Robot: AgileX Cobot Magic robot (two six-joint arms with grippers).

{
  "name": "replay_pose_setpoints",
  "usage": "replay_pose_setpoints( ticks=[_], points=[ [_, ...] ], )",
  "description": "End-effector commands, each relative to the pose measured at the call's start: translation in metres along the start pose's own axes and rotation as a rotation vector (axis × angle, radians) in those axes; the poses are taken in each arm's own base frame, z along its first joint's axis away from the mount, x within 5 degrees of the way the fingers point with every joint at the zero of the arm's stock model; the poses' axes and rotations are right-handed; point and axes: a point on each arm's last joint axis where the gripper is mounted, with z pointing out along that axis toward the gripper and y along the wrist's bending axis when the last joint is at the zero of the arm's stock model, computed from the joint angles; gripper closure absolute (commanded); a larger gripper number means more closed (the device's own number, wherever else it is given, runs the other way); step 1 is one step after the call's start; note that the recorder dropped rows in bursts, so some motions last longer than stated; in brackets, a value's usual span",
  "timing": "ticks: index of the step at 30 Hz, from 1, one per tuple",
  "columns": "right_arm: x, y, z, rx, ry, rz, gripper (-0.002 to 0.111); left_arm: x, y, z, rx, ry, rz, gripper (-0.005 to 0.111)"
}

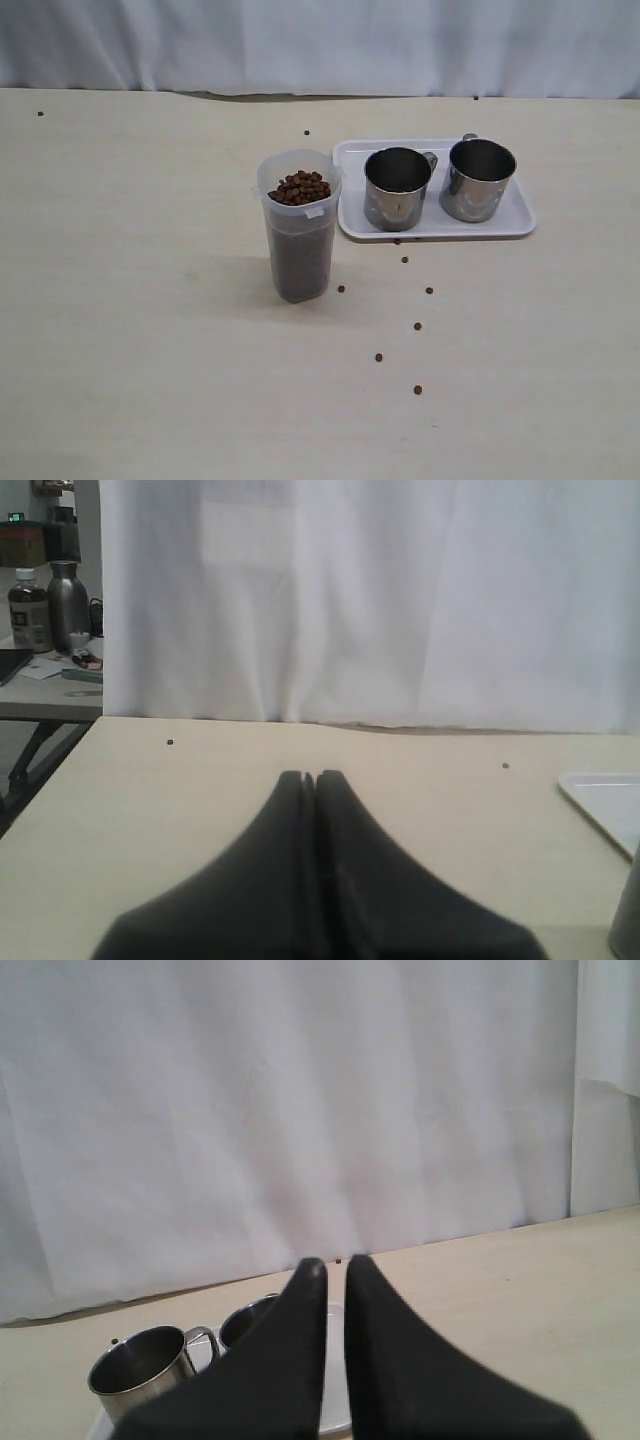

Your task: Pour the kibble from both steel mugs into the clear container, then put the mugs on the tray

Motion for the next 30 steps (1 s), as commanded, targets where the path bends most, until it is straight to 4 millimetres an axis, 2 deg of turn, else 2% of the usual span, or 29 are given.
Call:
replay_pose_setpoints(
  ticks=[1,30],
  points=[
    [0.0009,-0.0005,-0.0002,0.006,0.000,0.005,0.103,0.0010,0.0001,-0.0001,0.000,0.000,0.016,0.107],
    [0.0021,0.0013,-0.0002,-0.027,0.016,0.004,0.103,0.0010,0.0001,-0.0001,0.000,0.000,0.016,0.107]
  ],
)
